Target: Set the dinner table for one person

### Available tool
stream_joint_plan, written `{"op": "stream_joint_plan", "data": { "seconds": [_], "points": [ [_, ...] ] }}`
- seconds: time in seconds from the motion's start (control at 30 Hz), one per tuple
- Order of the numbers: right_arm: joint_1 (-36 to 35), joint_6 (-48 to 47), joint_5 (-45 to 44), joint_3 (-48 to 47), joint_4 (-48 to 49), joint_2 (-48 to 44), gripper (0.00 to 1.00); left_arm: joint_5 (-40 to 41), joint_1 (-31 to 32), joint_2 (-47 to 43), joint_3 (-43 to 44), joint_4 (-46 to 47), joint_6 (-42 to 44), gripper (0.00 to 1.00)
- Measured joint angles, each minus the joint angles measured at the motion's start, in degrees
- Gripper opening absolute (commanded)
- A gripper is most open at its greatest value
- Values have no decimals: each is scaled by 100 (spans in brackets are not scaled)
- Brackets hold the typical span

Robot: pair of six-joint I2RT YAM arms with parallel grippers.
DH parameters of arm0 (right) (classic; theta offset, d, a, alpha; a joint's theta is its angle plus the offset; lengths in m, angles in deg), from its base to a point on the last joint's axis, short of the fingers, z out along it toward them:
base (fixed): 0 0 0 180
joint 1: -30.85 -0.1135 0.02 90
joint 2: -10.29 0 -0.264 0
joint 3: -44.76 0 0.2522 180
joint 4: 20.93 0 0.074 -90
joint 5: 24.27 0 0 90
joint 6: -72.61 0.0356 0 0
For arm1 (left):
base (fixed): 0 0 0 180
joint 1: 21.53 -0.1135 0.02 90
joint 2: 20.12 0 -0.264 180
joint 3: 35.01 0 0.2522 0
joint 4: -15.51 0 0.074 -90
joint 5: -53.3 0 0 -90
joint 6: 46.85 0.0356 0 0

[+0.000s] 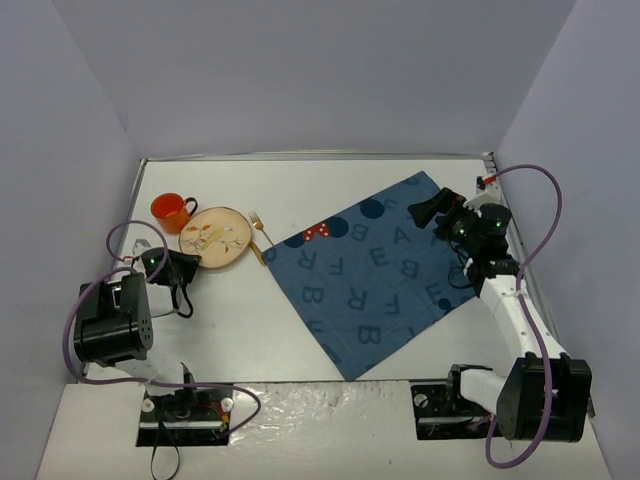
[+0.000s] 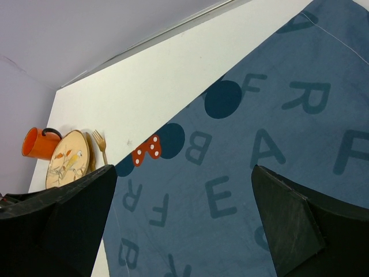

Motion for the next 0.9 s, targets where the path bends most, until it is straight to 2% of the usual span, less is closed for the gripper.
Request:
{"op": "stream_joint_plan", "data": {
  "seconds": [0.2, 0.57, 0.63, 0.73, 0.9],
  "points": [
    [-5, -31, 0, -2, -12, -49, 100, 55, -5, -481, -194, -413, -120, 0],
    [-62, -85, 15, -2, -50, -84, 100, 801, -112, -3895, -431, -3662, 286, 0],
    [-79, -86, 31, -2, -57, -84, 100, 826, -152, -4293, -400, -4016, 350, 0],
    [-119, -86, 43, -2, -59, -89, 100, 611, -162, -4426, -211, -4293, 450, 0],
    [-185, -76, 91, -4, -81, -174, 100, -310, -97, -4192, 200, -4233, 485, 0]
  ]
}}
